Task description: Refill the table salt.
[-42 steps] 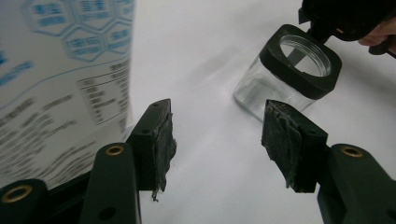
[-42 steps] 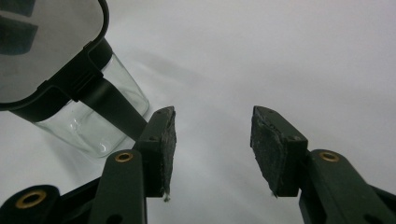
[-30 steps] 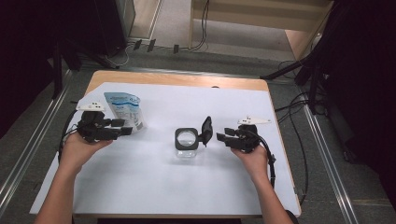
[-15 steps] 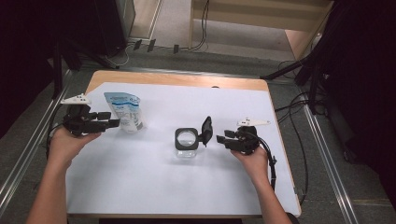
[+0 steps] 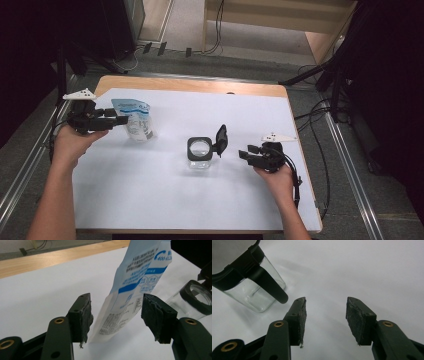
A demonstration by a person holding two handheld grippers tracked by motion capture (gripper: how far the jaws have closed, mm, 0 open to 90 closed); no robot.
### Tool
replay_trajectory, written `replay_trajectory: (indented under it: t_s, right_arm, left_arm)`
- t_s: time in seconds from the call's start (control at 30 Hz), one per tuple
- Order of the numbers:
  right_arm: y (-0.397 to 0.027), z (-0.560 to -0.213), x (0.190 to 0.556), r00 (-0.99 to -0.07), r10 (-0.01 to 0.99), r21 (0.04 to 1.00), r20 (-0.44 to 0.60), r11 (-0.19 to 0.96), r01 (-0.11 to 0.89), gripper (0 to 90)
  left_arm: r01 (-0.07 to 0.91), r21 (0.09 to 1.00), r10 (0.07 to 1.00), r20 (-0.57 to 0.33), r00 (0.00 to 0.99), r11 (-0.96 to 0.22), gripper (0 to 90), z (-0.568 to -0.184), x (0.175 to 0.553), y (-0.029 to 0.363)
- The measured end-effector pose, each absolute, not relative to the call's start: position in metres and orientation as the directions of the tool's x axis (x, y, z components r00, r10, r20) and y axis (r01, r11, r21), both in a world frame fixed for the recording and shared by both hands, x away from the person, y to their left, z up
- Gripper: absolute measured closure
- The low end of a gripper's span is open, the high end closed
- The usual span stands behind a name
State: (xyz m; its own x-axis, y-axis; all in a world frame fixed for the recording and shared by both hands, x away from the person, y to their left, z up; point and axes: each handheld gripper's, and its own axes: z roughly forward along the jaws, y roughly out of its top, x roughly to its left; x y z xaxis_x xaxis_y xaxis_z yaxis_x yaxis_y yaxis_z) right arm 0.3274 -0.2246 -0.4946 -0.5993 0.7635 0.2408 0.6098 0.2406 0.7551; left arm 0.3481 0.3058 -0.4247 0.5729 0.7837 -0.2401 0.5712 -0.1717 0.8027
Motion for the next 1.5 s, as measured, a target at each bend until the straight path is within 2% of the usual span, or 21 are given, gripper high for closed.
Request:
replay_trajectory:
  t_s: [0.2,0.47,0.87,1.27,1.5]
  right_arm:
    - [-0.229,-0.496,0.321,-0.588,0.773,0.753,0.239,0.234,0.614,52.1]
    - [-0.23,-0.499,0.316,-0.59,0.772,0.755,0.238,0.235,0.612,50.7]
    - [-0.228,-0.497,0.313,-0.603,0.756,0.775,0.255,0.214,0.595,49.4]
    - [-0.219,-0.479,0.304,-0.638,0.729,0.786,0.247,0.234,0.572,50.1]
    - [-0.204,-0.462,0.288,-0.689,0.686,0.802,0.233,0.265,0.535,51.7]
  left_arm:
    - [0.557,0.807,0.772,-0.222,0.596,-0.198,44.0,-0.426,0.36,0.296]
    - [0.532,0.821,0.726,-0.235,0.646,-0.208,63.7,-0.432,0.366,0.294]
    - [0.545,0.807,0.719,-0.236,0.653,-0.229,89.2,-0.432,0.363,0.288]
    - [0.55,0.812,0.7,-0.279,0.658,-0.194,90.0,-0.415,0.353,0.28]
    - [0.53,0.826,0.689,-0.27,0.673,-0.194,90.0,-0.399,0.342,0.275]
